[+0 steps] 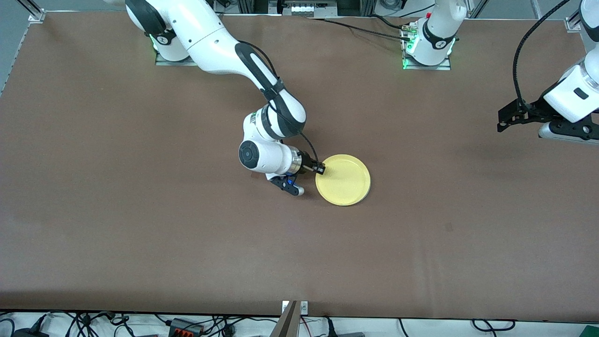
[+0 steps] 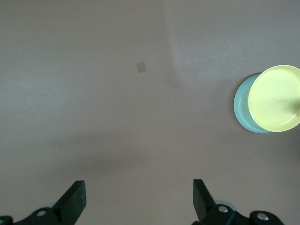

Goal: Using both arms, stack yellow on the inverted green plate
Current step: 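Lower the yellow plate onto the inverted green plate with the right gripper, then open the right gripper and pull it back from the stacked plates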

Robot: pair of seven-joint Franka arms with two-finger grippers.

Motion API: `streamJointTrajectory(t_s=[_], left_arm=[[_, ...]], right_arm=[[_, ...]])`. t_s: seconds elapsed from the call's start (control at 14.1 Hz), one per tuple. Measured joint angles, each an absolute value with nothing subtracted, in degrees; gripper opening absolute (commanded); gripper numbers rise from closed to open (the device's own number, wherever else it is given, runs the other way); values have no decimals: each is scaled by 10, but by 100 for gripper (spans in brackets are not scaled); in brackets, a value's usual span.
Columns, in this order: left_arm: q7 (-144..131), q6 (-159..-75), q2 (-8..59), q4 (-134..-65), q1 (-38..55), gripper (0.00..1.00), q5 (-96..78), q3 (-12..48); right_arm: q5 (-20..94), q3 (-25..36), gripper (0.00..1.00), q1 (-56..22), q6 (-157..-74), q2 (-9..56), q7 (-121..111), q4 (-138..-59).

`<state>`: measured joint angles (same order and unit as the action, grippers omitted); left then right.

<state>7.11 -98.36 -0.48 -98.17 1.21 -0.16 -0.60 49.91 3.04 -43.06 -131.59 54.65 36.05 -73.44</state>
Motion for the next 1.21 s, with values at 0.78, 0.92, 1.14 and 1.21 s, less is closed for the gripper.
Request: streamJointTrajectory(t_s=[0.78, 0.92, 1.14, 1.21], left_arm=[[71, -984, -5, -982, 12, 100, -2, -6], [71, -984, -5, -982, 12, 100, -2, -6], [71, -984, -5, -982, 12, 100, -2, -6], [71, -984, -5, -982, 12, 100, -2, -6]], right_arm=[[499, 31, 0, -441, -1316, 549, 361, -734], [499, 31, 7, -441, -1317, 553, 361, -734], [499, 32, 100, -441, -1319, 555, 361, -733], [499, 33, 100, -440, -1321, 555, 363, -731]])
